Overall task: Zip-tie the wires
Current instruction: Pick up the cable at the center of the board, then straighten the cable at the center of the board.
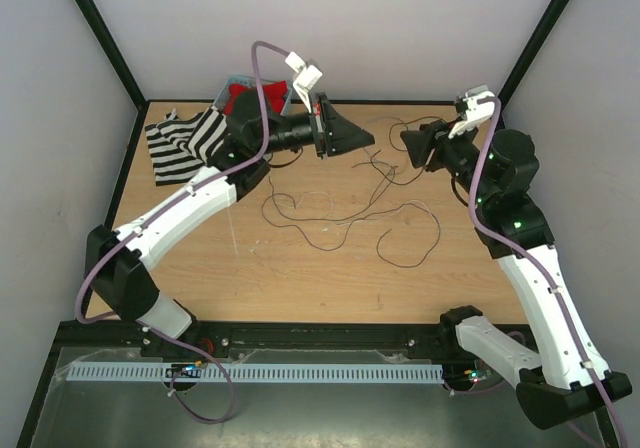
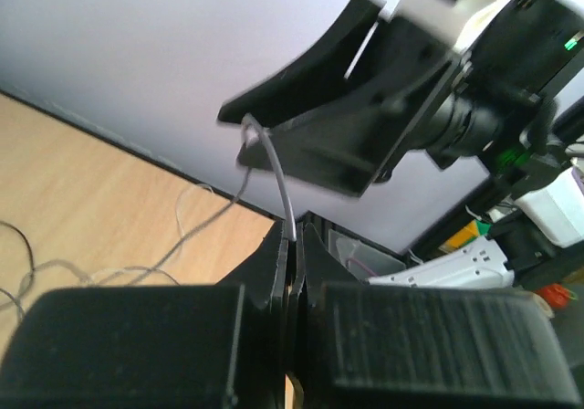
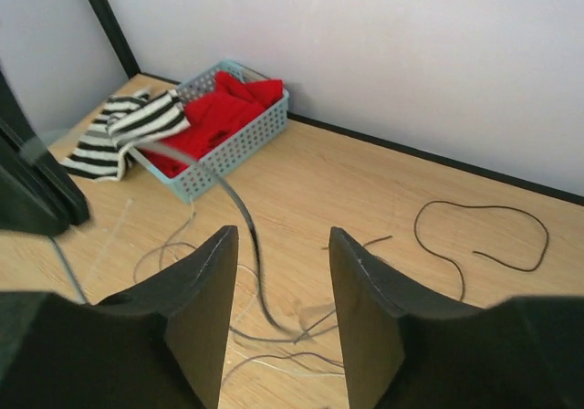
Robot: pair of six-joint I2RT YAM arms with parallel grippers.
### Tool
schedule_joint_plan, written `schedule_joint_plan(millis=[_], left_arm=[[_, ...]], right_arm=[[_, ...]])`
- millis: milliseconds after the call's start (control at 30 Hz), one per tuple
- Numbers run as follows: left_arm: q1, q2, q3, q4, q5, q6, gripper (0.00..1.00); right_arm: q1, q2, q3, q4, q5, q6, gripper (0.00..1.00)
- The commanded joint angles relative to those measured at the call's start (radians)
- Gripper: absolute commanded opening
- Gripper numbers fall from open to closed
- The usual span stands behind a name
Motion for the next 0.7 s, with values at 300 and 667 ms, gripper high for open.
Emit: schedule_joint_plan(millis=[300, 667], left_arm=[[0.0, -0.066, 0.248, -0.267, -0.073, 0.199, 0.0], [-0.01, -0.106, 0.237, -0.273, -0.096, 0.197, 0.0]], right_arm=[[0.001, -0.11, -0.27, 0.069, -0.071, 0.016, 0.95], [0.002, -0.202, -0.72, 0.557, -0.076, 0.243, 1.0]])
